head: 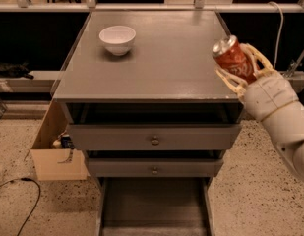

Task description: Pick coke can from bottom drawer and place on counter

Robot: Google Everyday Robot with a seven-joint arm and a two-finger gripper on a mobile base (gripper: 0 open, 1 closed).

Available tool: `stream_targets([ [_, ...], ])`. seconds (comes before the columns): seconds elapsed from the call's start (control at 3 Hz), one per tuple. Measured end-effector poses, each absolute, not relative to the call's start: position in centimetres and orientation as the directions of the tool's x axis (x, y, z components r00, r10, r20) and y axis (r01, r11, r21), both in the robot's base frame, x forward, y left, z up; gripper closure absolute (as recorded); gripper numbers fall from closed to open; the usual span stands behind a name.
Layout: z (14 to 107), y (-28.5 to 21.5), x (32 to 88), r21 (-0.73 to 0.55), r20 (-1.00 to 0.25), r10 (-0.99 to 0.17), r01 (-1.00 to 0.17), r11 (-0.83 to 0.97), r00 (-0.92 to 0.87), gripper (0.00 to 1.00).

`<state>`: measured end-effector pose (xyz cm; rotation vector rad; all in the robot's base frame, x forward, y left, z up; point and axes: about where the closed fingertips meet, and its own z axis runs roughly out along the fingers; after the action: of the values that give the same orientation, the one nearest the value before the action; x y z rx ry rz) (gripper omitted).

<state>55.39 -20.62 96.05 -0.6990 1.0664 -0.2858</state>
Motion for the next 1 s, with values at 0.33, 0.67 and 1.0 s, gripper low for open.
stream_targets([
  [0.33, 99.7, -17.5, 58.7, -0.707, -0.65, -0.535, -0.17, 0.686, 0.539, 1.0],
  [0.67, 103.7, -16.3, 60.8, -0.807, -0.546, -0.593, -0.183, 0.561, 0.591, 1.0],
  [1.0, 105.3, -17.4, 61.6, -0.877, -0.463, -0.633, -0.22, 0.426, 0.62, 1.0],
])
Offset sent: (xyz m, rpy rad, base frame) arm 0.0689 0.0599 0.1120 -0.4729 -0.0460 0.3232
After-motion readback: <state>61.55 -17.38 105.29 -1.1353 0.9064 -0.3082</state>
